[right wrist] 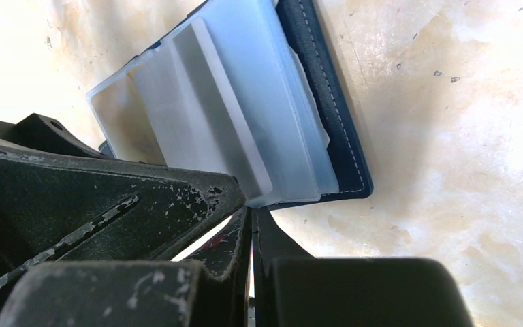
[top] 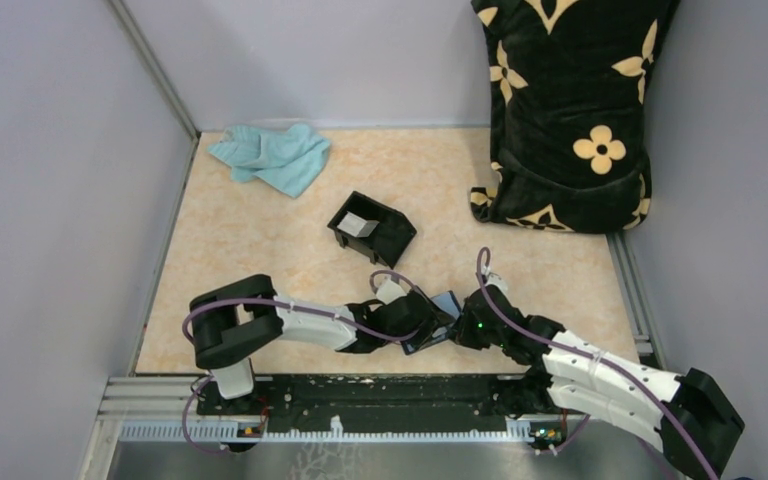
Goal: Put the credit cards into the card holder
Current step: Insert the credit card into the card holder.
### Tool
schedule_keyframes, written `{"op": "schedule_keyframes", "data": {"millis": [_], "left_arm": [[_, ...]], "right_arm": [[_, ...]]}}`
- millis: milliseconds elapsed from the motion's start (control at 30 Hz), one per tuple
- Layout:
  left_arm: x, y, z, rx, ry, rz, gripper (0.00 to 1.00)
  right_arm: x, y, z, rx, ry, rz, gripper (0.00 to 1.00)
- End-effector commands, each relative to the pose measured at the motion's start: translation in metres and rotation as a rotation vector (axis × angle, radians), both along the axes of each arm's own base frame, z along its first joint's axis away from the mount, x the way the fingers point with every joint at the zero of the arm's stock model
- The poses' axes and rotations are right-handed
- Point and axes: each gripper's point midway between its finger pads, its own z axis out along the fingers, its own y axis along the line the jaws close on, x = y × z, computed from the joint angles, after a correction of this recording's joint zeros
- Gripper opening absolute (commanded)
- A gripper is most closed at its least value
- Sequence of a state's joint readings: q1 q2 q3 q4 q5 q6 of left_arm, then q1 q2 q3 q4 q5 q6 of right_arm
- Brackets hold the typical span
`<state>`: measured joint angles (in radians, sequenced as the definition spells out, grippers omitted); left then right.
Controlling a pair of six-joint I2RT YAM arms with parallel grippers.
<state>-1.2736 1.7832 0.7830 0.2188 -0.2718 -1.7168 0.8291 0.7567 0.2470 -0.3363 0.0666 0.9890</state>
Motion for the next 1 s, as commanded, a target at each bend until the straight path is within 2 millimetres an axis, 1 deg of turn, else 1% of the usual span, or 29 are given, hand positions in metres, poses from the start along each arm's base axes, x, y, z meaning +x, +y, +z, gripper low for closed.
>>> {"op": "schedule_keyframes", "data": {"millis": [0,267,500,700,967], "left_arm": [[-0.053,0.140,-0.111,0.610,0.165,-0.072,0.65],[-0.061,0.134,-0.104,0.587,0.169,-0.096,0.67],[-0.071,0.133,-0.101,0.580,0.191,-0.126,0.69],[-0.077,0.137,-0.096,0.582,0.209,-0.127,0.70],[-0.088,0.143,-0.093,0.608,0.238,-0.130,0.72]], "right_arm": [[0.009,0.011,0.009,0.038,-0.051,0.006,0.00],[0.009,0.013,0.003,0.046,-0.043,0.014,0.00],[0.011,0.016,0.004,0.053,-0.048,0.018,0.00],[0.012,0.019,0.007,0.061,-0.055,0.023,0.00],[0.013,0.023,0.005,0.076,-0.051,0.035,0.00]]}}
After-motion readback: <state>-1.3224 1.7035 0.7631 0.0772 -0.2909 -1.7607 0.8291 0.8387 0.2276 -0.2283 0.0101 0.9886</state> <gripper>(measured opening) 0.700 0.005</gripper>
